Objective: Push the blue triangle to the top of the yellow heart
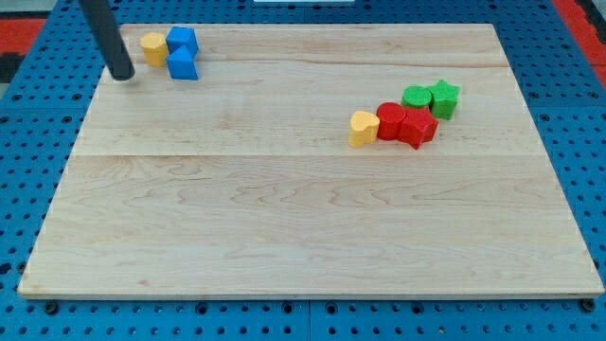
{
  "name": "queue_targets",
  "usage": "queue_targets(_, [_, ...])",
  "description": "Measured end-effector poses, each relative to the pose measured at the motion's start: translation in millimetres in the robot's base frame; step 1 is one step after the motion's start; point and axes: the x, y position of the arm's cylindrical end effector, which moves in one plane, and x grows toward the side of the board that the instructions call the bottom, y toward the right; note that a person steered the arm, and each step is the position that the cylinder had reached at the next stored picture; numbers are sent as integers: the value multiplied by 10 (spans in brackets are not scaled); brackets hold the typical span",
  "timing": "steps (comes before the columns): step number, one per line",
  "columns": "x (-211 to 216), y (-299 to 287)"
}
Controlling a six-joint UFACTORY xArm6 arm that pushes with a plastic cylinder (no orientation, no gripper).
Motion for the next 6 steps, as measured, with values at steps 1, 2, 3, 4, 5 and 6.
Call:
queue_targets(1, [-47, 520])
queue_targets(2, [-140, 988])
queue_targets(3, [-348, 945])
queue_targets(4, [-285, 1420])
queue_targets(5, [40, 1931])
queue_targets(6, [390, 2374])
